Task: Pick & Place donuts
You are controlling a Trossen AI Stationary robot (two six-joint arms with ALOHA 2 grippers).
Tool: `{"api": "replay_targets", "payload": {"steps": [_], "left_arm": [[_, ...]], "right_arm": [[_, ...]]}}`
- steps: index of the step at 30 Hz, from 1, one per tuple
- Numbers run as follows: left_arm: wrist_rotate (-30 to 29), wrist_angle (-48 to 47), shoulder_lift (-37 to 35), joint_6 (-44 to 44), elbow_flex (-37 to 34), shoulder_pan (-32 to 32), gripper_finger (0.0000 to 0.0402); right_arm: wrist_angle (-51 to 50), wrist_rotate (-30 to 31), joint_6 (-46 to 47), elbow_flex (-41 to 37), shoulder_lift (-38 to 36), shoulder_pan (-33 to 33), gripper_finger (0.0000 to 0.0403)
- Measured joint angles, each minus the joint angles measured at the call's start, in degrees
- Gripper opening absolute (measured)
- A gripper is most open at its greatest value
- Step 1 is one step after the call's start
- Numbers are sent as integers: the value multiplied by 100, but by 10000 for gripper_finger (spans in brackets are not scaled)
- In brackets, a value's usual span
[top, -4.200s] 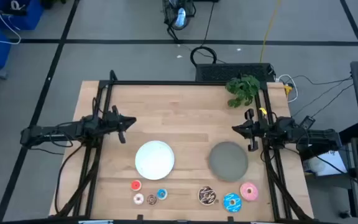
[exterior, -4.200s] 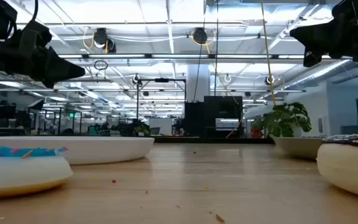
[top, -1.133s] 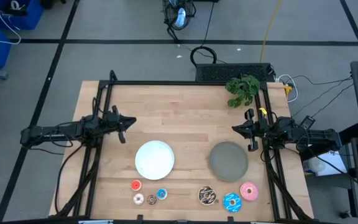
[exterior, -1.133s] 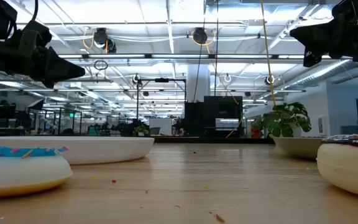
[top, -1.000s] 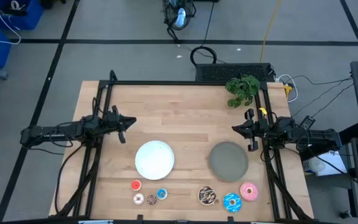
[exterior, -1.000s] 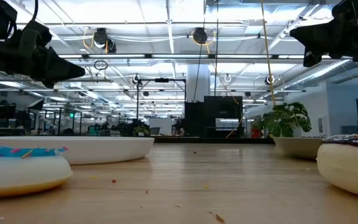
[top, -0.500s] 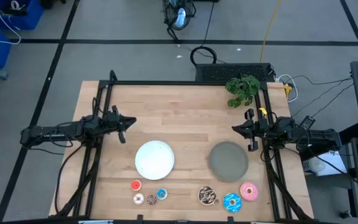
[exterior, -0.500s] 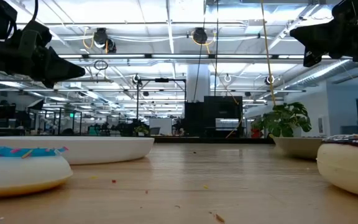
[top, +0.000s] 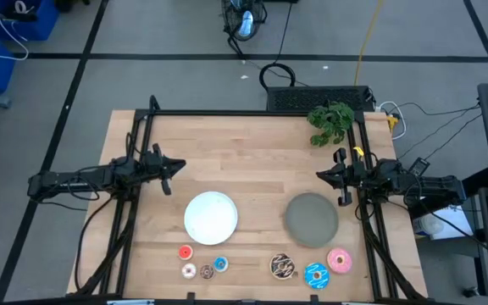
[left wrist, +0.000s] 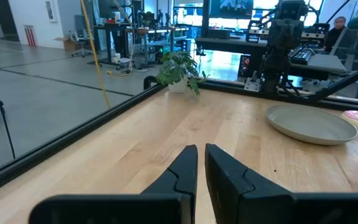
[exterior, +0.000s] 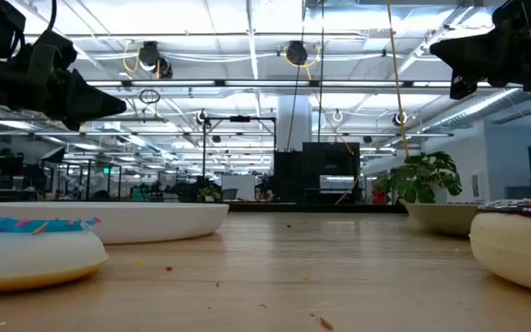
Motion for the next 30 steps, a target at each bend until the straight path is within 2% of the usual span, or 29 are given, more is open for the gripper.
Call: {"api": "replay_targets", "payload": {"steps": [13, 24, 30], "left_arm": [[1, 1, 1, 1, 0, 1, 35], [1, 0, 0, -1, 0, 1, 35], [-1, 2, 0, -1, 0, 1, 35]], "right_arm": [[25, 1, -22, 0, 0, 0, 0], [40, 1, -804, 0, 0, 2, 0], [68, 1, -459, -1, 0, 1, 0]]}}
